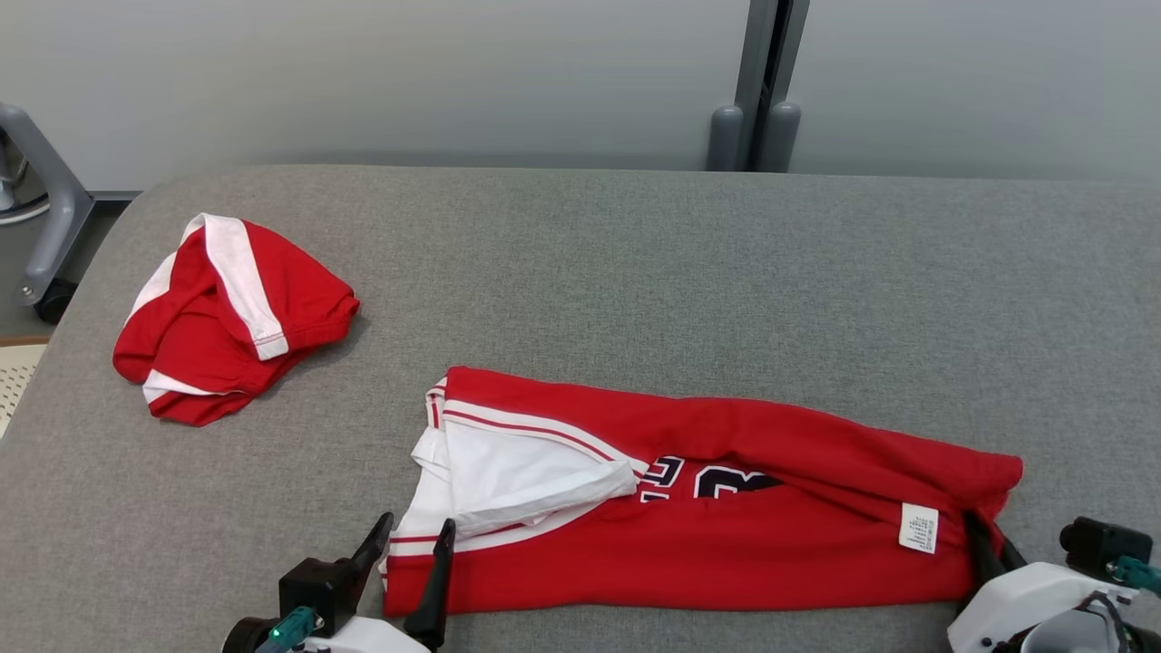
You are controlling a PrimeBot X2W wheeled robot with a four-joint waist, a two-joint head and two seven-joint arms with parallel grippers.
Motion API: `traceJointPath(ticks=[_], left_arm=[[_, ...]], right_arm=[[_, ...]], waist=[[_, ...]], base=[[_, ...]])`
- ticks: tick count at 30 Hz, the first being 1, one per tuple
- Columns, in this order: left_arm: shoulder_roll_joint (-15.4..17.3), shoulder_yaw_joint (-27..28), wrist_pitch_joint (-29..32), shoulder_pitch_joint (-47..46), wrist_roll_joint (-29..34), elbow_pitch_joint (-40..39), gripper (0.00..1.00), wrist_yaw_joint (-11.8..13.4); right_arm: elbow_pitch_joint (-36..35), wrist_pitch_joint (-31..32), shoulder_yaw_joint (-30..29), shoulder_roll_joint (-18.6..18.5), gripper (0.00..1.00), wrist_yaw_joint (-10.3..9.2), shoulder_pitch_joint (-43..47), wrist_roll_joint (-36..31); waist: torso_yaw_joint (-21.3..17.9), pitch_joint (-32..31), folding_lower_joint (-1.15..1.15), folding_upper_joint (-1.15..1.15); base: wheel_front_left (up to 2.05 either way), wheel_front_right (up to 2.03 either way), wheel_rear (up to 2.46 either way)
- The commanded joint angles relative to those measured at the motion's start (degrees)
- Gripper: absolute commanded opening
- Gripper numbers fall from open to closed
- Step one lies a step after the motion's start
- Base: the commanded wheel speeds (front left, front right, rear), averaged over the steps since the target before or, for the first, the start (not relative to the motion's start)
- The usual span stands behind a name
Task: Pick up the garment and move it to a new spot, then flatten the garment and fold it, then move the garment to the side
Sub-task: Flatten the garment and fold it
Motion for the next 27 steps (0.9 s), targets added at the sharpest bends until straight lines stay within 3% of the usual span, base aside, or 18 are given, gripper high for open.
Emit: traceJointPath(ticks=[1, 5, 10, 15, 21, 27], left_arm=[[0.2, 0.7, -0.2, -0.6, 0.8, -0.4, 1.0, 0.1], [0.0, 1.4, -0.2, -0.9, 1.8, -1.0, 1.0, 0.2], [0.0, 2.0, -0.2, -1.2, 2.5, -1.6, 1.0, 0.0], [-0.1, 2.3, -0.2, -1.3, 2.8, -1.8, 1.0, -0.3], [-0.1, 0.7, -0.2, -1.5, 1.6, -1.1, 1.0, 0.0], [-0.1, -0.5, -0.2, -1.8, 1.5, -0.5, 1.0, 0.5]], right_arm=[[0.7, -0.3, -1.3, -1.7, 0.0, -0.31, -0.6, 0.3], [-2.3, -1.0, -4.7, -3.6, 0.0, -0.26, -2.6, -1.3], [-9.3, -1.0, -4.7, -2.4, 0.0, -0.15, -2.6, -3.1], [-16.8, -0.1, 5.5, 0.0, 0.0, -0.14, -2.1, -1.3], [-25.3, 4.4, 19.7, 1.3, 0.0, -0.15, -1.3, 4.4], [-27.0, 6.5, 28.8, 2.9, 0.0, -0.15, -4.0, 7.5]], waist=[[-0.2, -0.1, 0.0, 0.0], [-0.8, 0.0, 0.0, 0.0], [-1.4, 0.1, 0.0, 0.0], [-1.5, 0.0, 0.0, 0.0], [1.2, -0.2, 0.0, 0.0], [5.7, -0.2, 0.0, 0.0]], base=[[0.0, 0.0, 0.0], [0.0, 0.0, 0.0], [0.0, 0.0, 0.0], [0.0, 0.0, 0.0], [0.0, 0.0, 0.0], [0.0, 0.0, 0.0]])
